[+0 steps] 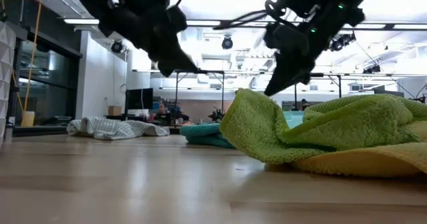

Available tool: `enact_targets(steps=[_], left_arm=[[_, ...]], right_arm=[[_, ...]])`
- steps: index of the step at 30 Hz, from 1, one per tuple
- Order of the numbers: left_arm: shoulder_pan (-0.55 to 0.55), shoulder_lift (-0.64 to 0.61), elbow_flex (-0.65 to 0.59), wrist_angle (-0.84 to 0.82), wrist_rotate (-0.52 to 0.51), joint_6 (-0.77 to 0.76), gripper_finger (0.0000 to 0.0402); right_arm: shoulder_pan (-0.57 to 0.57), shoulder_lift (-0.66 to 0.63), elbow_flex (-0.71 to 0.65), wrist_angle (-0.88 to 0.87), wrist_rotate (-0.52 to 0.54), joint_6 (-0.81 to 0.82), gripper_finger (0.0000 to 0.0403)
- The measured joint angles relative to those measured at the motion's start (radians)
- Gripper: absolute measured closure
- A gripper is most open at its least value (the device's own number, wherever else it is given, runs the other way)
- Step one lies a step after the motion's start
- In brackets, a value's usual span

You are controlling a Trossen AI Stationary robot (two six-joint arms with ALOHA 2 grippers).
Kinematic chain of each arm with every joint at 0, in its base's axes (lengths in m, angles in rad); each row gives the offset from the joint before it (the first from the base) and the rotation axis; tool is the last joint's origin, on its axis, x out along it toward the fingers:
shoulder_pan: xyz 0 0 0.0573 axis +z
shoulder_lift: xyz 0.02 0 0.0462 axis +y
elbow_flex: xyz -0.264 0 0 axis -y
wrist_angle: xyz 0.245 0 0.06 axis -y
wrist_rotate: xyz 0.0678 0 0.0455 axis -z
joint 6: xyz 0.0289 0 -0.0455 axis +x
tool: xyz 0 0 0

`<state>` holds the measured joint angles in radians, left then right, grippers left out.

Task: Fold microfiber towels
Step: Put the blue towel into the green bin

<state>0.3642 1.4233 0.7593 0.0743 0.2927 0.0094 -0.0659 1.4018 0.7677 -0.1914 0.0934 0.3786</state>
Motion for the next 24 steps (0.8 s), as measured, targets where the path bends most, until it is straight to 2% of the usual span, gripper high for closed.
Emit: enact_targets(steps=[2, 6, 9, 13, 16, 24], left_arm=[[-0.013, -0.017, -0.001, 0.027, 0.030, -0.049, 0.0402], [-0.052, -0.040, -0.001, 0.187, 0.037, -0.134, 0.0402], [-0.073, -0.052, 0.000, 0.345, 0.038, -0.193, 0.0402], [-0.075, -0.057, 0.000, 0.463, 0.036, -0.283, 0.0402], [-0.075, -0.057, 0.000, 0.483, 0.034, -0.321, 0.0402], [-0.087, -0.070, -0.004, 0.514, 0.082, -0.366, 0.0402]], right_arm=[[-0.002, -0.029, -0.051, 0.086, -0.002, 0.050, 0.0403], [-0.002, -0.050, -0.122, 0.224, -0.004, 0.131, 0.0403], [0.001, -0.049, -0.143, 0.290, -0.018, 0.166, 0.0403], [0.001, -0.047, -0.146, 0.334, -0.027, 0.219, 0.0393], [-0.002, -0.047, -0.146, 0.361, -0.059, 0.259, 0.0362], [-0.002, -0.039, -0.122, 0.399, -0.100, 0.340, 0.0224]])
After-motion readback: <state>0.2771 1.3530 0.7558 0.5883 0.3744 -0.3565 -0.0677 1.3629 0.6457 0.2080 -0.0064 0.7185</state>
